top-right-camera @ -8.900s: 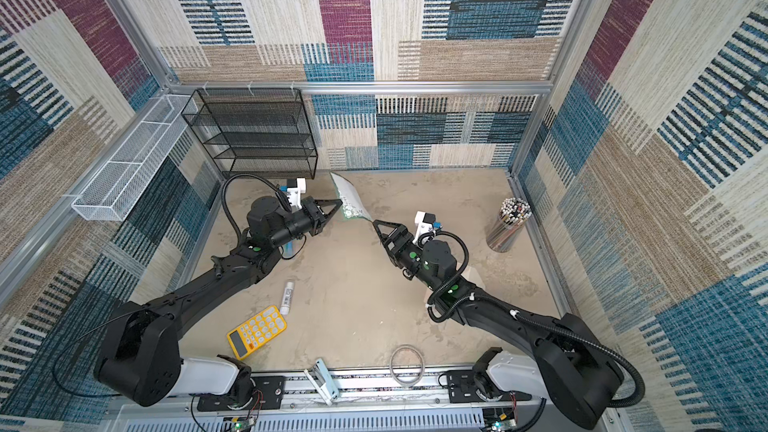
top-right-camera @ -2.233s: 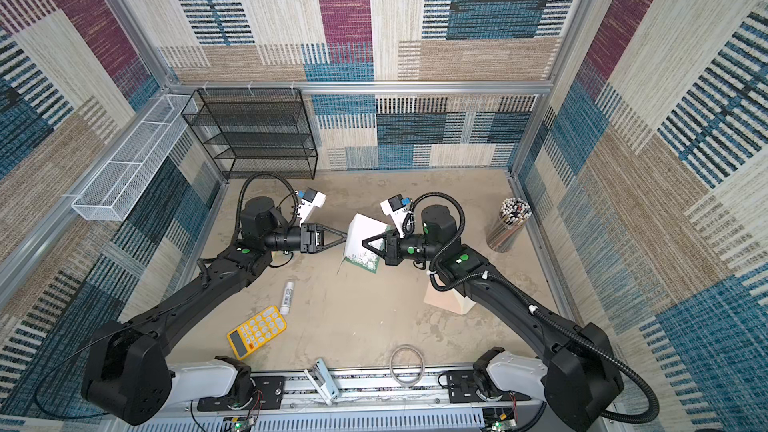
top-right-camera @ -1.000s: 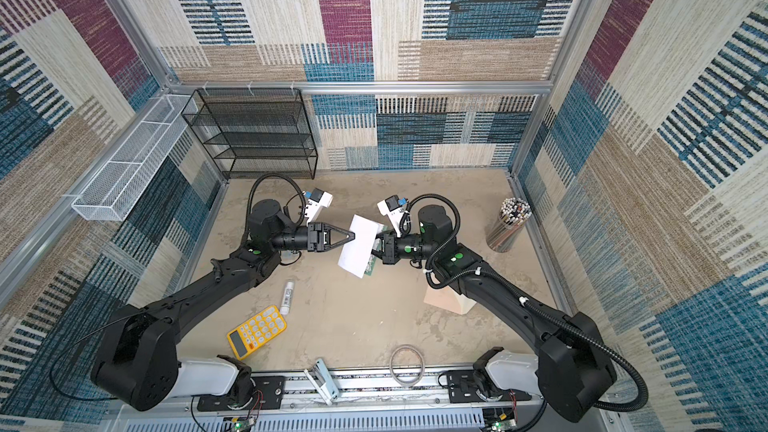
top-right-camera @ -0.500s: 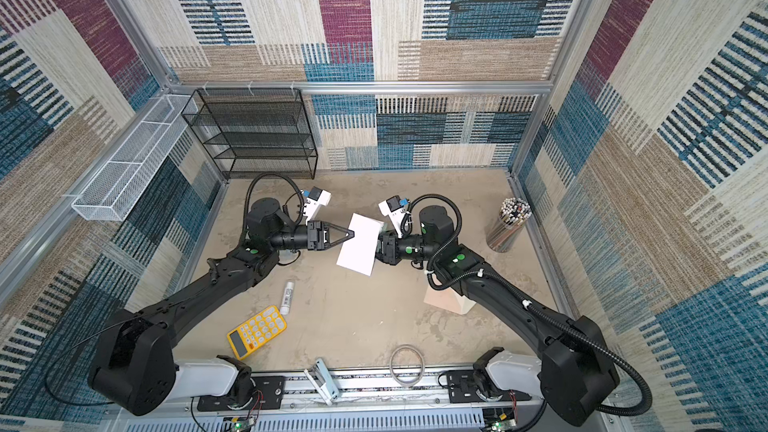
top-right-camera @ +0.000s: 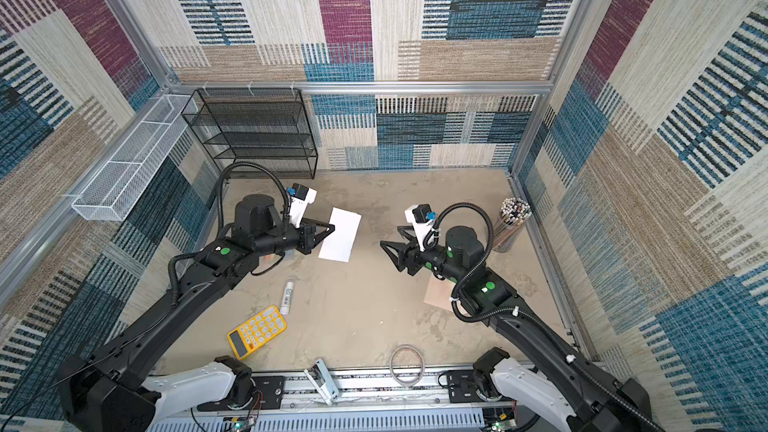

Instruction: Place the letter into the envelope and seal it

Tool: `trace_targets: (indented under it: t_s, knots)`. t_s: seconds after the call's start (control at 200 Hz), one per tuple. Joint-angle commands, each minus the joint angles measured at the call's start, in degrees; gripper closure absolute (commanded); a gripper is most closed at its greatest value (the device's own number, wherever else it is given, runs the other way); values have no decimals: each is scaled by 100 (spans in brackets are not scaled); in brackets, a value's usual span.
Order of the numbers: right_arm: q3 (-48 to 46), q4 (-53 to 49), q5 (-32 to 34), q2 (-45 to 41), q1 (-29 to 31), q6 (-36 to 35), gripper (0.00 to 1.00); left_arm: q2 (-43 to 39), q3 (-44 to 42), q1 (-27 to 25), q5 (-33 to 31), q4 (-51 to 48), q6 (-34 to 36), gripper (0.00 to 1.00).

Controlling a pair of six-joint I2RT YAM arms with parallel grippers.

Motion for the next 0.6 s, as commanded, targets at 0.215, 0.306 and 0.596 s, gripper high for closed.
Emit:
trace_targets:
  t_s: [0.215, 0.306, 0.596]
  knots:
    - [738, -749, -1125, 257, 154, -2565, 30, -109, -79, -898, -878, -492, 3470, 100]
    - [885, -840, -1278, 402, 187, -2984, 30, -199, -172, -1024, -854, -482, 3992, 100]
    - [1037, -1067, -1539, 800, 379, -3734, 35, -327, -298, -1219, -702, -435, 4669, 100]
